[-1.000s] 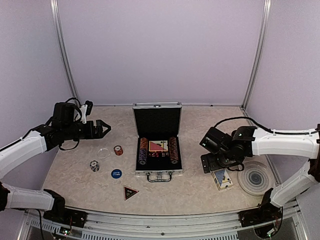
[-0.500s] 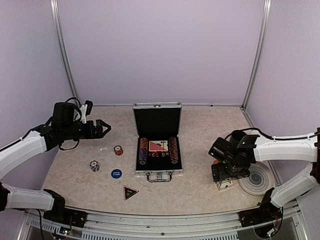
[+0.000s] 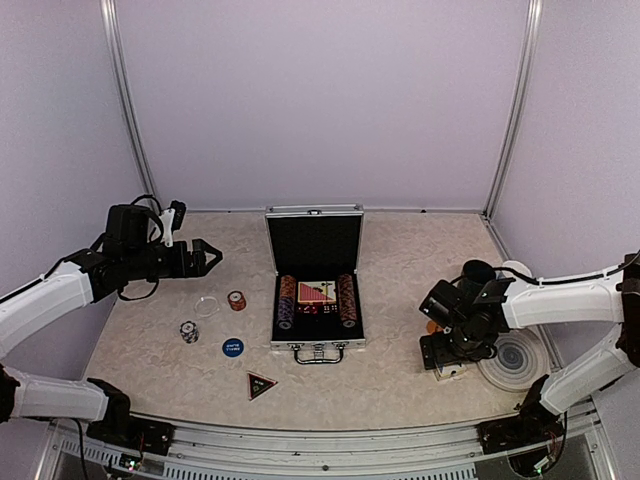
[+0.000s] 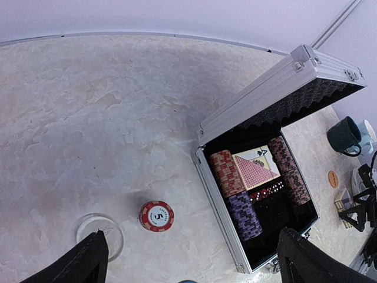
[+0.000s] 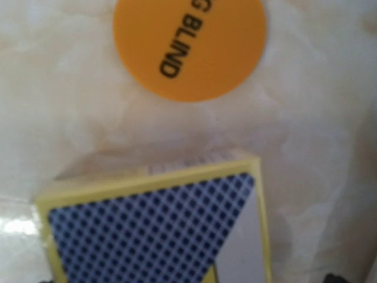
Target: Pack up texas hold em set
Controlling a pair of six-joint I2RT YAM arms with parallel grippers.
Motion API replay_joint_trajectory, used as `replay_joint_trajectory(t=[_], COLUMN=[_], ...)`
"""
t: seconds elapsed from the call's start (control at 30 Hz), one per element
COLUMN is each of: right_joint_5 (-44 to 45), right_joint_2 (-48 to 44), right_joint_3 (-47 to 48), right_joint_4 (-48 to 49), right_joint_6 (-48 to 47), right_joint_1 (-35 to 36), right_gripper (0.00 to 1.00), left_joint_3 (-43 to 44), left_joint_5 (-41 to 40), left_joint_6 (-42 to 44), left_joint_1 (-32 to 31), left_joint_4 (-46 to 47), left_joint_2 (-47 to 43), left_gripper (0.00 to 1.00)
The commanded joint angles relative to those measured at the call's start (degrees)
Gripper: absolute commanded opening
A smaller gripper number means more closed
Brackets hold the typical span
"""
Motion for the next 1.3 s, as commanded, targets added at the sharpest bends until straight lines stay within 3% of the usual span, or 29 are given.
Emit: replay_joint_trajectory(t=[0.0,0.3,0.67,1.03,1.27], right_joint_5=[-2.3,-3.4,-3.1,-0.8,3.1], right_joint_2=[0.2,1.3,0.9,1.0,6.8], right_joint_3=[-1.4,-2.3,-1.2,8.2,19.6], right_joint_4=[3.3,5.0,3.9,-0.8,-3.3], right_joint_6=[-2.2,-3.8,-4.9,-6.8,-15.4], right_joint_1=[-1.5,-1.9,-2.0,1.7,6.5], right_gripper=[0.98,0.92,0.65,0.63,0.64], left_joint_3=[0.4,0.4,0.5,0.6,0.6], left_joint_5=[0.2,0.2,0.2,0.3,0.3], left_joint_6=[0.1,0.1,0.0,0.0,0.0], left_joint_1=[-0.2,-0.2,-0.2,-0.1,-0.1], left_joint_4=[1.2,1.2,1.1,1.2,1.3], left_joint_2=[0.0,0.1,0.3,0.5,0.3], left_gripper=[0.99,0.99,0.99,0.99,0.99])
